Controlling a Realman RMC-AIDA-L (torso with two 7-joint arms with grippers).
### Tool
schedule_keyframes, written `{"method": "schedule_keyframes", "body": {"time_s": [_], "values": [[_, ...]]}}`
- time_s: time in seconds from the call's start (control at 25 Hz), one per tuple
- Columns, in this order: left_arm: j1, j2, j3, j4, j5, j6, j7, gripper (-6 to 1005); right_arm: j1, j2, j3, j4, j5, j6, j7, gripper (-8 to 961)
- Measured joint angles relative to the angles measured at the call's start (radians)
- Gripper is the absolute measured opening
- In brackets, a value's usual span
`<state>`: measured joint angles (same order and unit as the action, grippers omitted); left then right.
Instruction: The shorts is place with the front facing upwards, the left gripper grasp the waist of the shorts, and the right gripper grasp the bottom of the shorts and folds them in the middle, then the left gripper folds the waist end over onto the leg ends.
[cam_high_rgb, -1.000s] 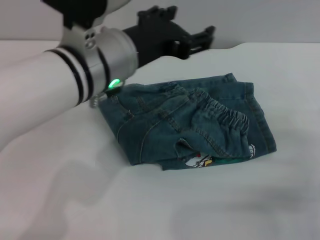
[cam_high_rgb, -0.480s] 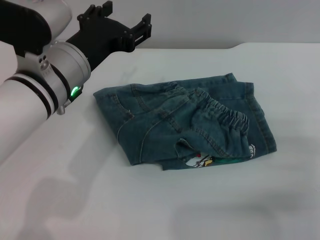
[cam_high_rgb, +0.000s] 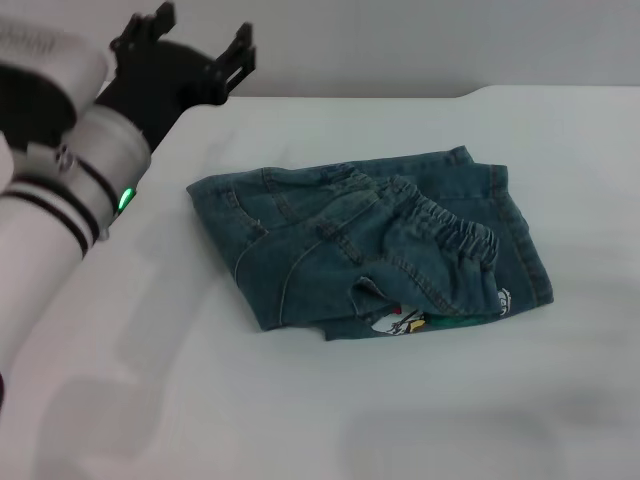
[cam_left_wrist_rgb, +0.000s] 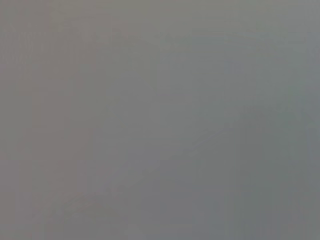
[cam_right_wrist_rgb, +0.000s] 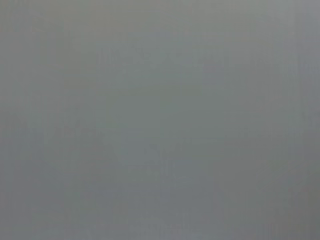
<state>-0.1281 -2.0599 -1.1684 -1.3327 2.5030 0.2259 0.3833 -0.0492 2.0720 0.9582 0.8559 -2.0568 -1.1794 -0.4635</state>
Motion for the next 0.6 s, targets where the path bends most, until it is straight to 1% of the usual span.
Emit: {"method": "schedule_keyframes", "body": {"time_s": [0.04,0.12,0.16,0.28,0.32,0.44,0.48,0.52,0.6], "values": [[-0.003,0.0,0.006,0.03,-0.001,0.037,-0.001,851,-0.002,0.0,0.003,0.0,0.0,0.006,0.002,830],[-0.019,-0.003,0.028,0.142,-0.005,0.182,-0.017,851,-0.005,0.0,0.005,-0.003,0.001,0.018,0.005,830],[-0.033,-0.005,0.041,0.207,-0.007,0.255,-0.048,851,-0.004,0.0,0.004,-0.008,0.001,0.02,0.005,830],[-0.074,-0.005,0.07,0.362,-0.006,0.411,-0.155,851,0.003,0.001,-0.004,-0.024,0.002,0.02,0.008,830],[-0.1,-0.004,0.08,0.444,-0.004,0.478,-0.215,851,0.003,0.001,-0.004,-0.024,0.002,0.02,0.008,830],[-0.146,-0.005,0.087,0.574,-0.003,0.542,-0.298,851,0.008,0.001,-0.01,-0.03,0.0,0.022,0.014,830],[-0.146,-0.005,0.087,0.574,-0.003,0.542,-0.298,851,0.012,0.001,-0.014,-0.036,-0.001,0.023,0.016,830],[-0.181,-0.007,0.093,0.658,0.0,0.571,-0.34,851,0.016,0.001,-0.018,-0.044,-0.001,0.023,0.016,830],[-0.201,-0.008,0.101,0.712,0.001,0.598,-0.345,851,0.022,0.001,-0.026,-0.054,-0.001,0.023,0.016,830]]}}
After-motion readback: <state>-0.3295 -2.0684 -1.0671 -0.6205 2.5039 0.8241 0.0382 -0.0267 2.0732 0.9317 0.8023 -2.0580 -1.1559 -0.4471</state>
